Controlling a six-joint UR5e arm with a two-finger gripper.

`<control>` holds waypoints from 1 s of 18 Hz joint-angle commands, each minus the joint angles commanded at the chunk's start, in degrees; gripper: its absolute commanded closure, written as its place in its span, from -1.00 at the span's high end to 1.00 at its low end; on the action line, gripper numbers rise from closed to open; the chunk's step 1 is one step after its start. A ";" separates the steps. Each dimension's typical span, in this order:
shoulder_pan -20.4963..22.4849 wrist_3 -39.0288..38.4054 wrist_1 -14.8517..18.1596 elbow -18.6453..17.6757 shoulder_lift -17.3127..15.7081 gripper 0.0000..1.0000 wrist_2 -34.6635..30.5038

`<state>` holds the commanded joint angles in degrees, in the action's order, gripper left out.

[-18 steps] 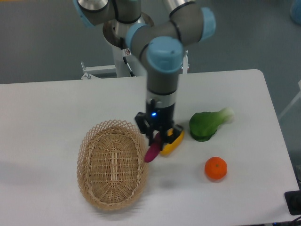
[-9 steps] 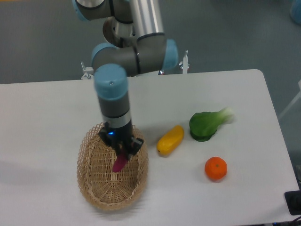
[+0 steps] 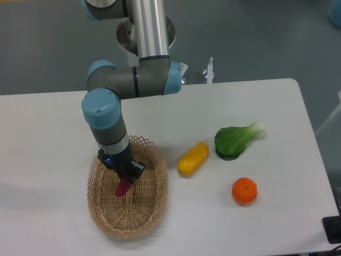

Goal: Place the sweet potato in the basket
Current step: 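Open the gripper to release the sweet potato into the basket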

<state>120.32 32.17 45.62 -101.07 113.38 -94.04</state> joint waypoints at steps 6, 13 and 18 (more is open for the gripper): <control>-0.09 0.44 -0.09 0.26 0.35 -0.05 0.00; 0.09 0.01 0.09 3.51 -1.40 1.00 -0.44; 2.79 0.96 0.09 6.49 -3.25 1.00 -0.27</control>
<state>123.12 33.13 45.70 -94.58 110.13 -94.31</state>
